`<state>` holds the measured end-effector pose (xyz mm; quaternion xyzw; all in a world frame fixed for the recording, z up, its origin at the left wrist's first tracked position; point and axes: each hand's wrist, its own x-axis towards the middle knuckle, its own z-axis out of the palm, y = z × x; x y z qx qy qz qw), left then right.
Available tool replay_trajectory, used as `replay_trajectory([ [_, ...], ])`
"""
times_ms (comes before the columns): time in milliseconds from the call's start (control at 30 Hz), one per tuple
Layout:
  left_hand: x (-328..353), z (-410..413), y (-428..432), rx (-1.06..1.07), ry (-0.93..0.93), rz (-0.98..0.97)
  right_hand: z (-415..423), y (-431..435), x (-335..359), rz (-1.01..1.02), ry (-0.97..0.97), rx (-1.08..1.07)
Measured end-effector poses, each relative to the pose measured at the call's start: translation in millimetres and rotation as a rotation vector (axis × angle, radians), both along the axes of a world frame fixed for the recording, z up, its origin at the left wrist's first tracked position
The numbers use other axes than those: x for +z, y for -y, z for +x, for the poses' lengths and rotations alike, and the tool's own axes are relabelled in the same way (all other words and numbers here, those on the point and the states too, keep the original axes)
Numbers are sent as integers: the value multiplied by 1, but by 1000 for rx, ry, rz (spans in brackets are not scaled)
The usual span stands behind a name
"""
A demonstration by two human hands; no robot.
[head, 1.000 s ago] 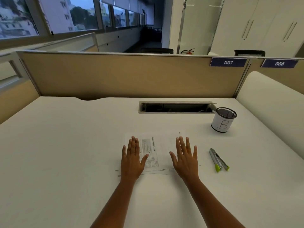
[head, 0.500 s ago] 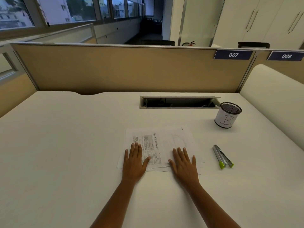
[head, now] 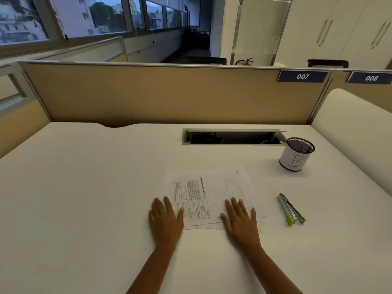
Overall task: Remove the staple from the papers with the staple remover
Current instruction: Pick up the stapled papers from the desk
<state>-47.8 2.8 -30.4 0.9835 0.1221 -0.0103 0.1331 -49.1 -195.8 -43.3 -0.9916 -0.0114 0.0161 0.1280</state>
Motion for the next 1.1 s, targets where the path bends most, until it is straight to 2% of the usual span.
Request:
replay_trajectory([
  [100, 16, -5, 0, 117, 16, -64, -1, 1, -2, 20, 24, -1],
  [167, 24, -3, -2, 191, 2, -185, -1, 0, -5, 54, 55, -20],
  [300, 31, 9, -18, 443, 104, -728, -3, 2, -3, 45, 47, -44],
  [467, 36, 16, -35, 508, 55, -1148, -3, 1, 3, 70, 30, -21],
  [567, 44, 13, -31, 500, 14, -1348, -8, -8, 11, 179, 75, 108],
  [700, 61, 13, -19, 444, 1, -1542, -26, -35, 23, 97, 363, 404],
  [800, 77, 11, -10, 357, 6, -1636, -26, -50, 31, 164, 561, 422],
  [967, 102, 4, 0, 262, 74, -1632, -13, -53, 70, 349, 668, 322],
  [1100, 123, 0, 5, 218, 191, -1423, -4, -46, 115, 787, 661, 143],
])
